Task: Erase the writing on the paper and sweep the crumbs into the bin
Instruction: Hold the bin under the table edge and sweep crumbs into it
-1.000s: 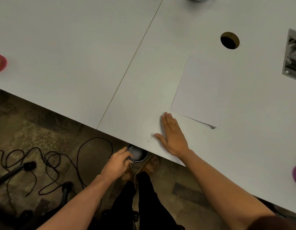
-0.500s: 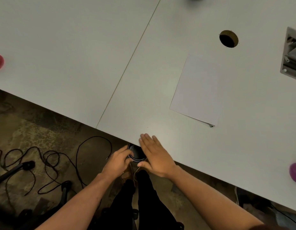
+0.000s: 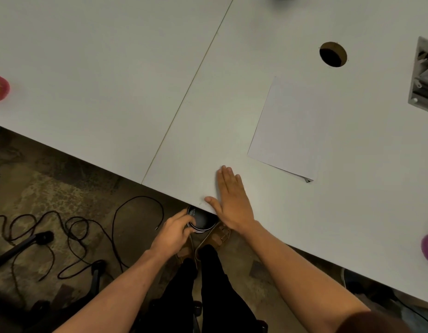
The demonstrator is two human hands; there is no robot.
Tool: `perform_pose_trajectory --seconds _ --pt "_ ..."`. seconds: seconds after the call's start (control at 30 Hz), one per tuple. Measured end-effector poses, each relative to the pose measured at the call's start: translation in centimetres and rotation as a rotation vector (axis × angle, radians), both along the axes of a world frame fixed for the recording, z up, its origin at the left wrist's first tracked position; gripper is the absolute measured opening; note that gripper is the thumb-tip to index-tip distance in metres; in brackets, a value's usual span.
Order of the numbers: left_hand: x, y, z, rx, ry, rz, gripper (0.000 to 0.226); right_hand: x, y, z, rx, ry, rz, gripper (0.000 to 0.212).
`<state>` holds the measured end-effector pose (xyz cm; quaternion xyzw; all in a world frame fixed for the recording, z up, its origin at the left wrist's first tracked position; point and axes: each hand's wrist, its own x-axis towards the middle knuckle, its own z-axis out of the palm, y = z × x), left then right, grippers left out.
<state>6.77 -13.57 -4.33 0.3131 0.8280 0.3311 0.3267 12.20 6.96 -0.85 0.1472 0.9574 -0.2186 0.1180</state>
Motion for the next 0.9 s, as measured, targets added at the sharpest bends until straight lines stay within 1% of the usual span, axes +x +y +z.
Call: perform_pose_trajectory --seconds 0.07,0.2,0.3,0.43,0.5,0.53,0.63,0.7,0.73,0.8,0.9 --pt "-0.1 -0.1 -0.1 0.005 -0.001 -0.001 0.016 0.1 0.0 -0.4 0.044 -0.039 0.104 0.082" --pt "0.0 -0.3 -0.2 0.021 0.003 0.003 0.016 2.1 -1.7 -0.6 0.042 -0.028 0.318 0.084" --pt "0.2 -0.2 -0.3 0.036 -0.005 0.014 0.016 3.6 -3.1 -0.5 0.024 -0.022 0.402 0.085" --pt "0.2 -0.1 -0.1 0.056 -0.022 0.019 0.022 5.3 -4.2 -0.4 0.005 -0.012 0.485 0.084" --pt "0.1 -0.1 -0.2 0.047 -0.014 0.007 0.020 5.8 -4.0 -0.1 -0.020 0.012 0.422 0.082" --pt "0.0 -0.2 -0.3 0.045 -0.008 0.002 0.018 5.8 -3.7 0.2 -0.041 0.030 0.345 0.082" --pt "0.0 -0.3 -0.4 0.019 0.002 0.007 0.019 5.0 -2.9 0.8 -0.054 0.068 -0.007 0.078" --pt "0.0 -0.2 -0.4 0.015 0.002 0.014 0.021 4.7 -2.5 0.6 -0.031 0.050 -0.231 0.077" --pt "0.1 -0.2 -0.4 0.017 0.001 0.016 0.021 4.6 -2.4 0.4 -0.014 0.021 -0.297 0.077" --pt "0.2 -0.1 -0.4 0.017 -0.008 0.013 0.019 4.6 -2.6 0.0 0.046 -0.062 -0.314 0.079" --pt "0.3 -0.1 -0.4 0.017 0.001 0.005 0.017 4.1 -4.1 -0.1 0.106 -0.111 -0.173 0.084"
